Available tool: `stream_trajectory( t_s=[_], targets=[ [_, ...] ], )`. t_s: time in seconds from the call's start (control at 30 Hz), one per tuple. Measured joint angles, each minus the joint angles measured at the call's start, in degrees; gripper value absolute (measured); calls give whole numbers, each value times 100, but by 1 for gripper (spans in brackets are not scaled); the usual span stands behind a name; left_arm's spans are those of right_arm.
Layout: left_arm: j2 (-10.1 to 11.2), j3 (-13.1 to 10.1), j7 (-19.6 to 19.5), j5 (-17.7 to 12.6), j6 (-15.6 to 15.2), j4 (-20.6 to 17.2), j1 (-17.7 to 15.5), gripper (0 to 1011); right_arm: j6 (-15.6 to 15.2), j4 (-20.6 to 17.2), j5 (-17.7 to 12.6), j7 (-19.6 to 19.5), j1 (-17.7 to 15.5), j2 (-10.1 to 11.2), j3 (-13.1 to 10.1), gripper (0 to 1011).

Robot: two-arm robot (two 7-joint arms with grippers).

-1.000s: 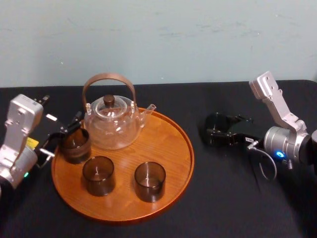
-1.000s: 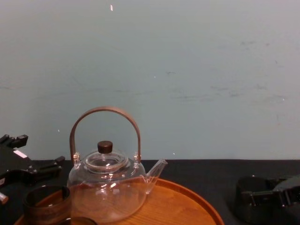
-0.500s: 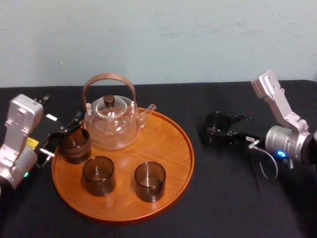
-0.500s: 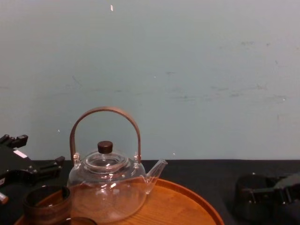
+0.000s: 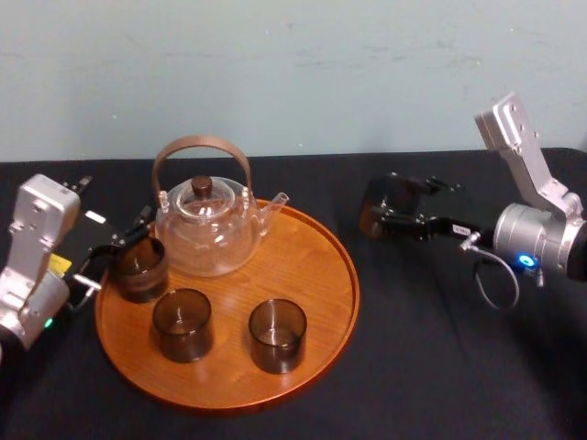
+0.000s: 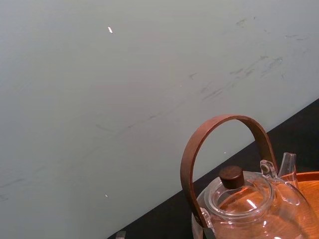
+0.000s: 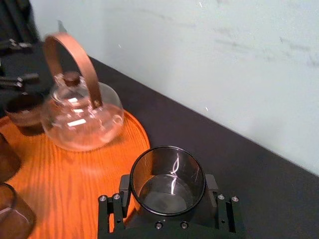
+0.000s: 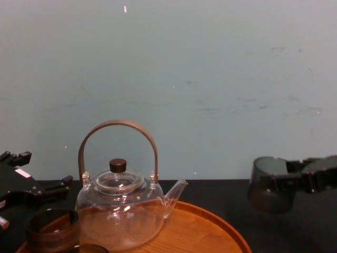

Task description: Pick up the glass from the table and place it on the tray.

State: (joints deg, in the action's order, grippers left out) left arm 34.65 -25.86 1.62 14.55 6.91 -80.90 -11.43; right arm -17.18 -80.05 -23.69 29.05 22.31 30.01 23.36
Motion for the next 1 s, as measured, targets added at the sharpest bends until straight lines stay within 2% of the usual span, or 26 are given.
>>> stream_trajectory(
  t_s=[0.27,0.43,0.8,1.0],
  targets=[
    [0,0,0,0,0,0,0,1001,66,-220,-37,155,176,14,184,898],
    [0,0,0,0,0,0,0,1001,100,-246,-40,271,306,-49,402,896],
    [0,0,0,0,0,0,0,1001,138,-14,1,425,505,-280,885,898],
    [0,0,0,0,0,0,0,1001,167,124,16,459,549,-378,1035,898]
  ],
)
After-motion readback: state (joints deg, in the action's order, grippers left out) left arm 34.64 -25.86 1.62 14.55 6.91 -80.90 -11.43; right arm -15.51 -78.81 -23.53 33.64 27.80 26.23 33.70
